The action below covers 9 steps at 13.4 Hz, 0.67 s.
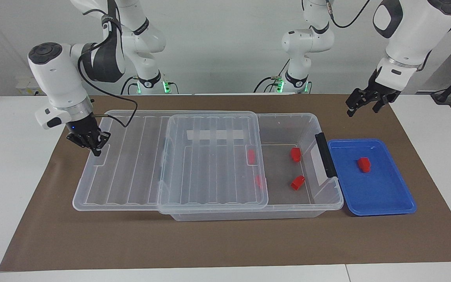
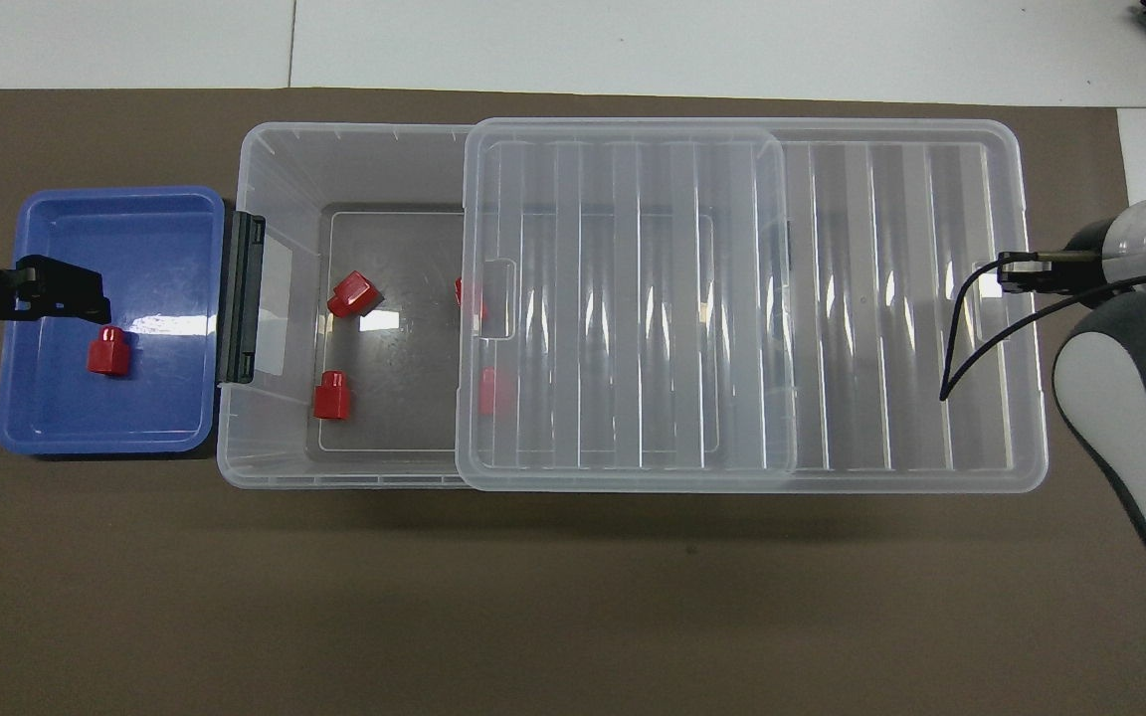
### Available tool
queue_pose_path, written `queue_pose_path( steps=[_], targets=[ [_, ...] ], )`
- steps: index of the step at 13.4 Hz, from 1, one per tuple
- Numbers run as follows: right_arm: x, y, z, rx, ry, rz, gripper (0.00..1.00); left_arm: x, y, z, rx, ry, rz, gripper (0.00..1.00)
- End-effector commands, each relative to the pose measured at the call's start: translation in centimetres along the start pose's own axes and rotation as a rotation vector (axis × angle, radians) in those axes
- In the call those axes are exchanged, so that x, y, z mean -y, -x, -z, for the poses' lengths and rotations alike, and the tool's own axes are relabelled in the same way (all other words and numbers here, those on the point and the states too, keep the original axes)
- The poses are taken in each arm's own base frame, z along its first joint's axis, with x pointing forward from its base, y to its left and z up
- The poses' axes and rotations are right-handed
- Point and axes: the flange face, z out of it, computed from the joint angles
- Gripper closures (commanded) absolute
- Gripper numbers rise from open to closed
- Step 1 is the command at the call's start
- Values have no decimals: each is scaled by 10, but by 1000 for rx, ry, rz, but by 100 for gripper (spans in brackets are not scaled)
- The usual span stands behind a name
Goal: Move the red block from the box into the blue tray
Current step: 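Slide the clear lid back over the box with the right gripper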
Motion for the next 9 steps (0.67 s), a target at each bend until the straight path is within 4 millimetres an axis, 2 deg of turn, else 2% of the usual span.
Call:
queue_pose_path(
  steps=[1, 2, 4, 9],
  targets=[
    [-43, 6, -6, -12, -1, -22, 100, 3, 10, 2, 8, 5, 14, 0],
    [-59, 7, -14, -25, 3, 11, 100, 3, 10, 2, 8, 5, 14, 0],
    [-69, 7, -25, -38, 0, 73, 100, 3, 10, 2, 8, 5, 14, 0],
    [-50, 10, -30, -26, -35, 88, 100, 3, 10, 2, 8, 5, 14, 0]
  ],
)
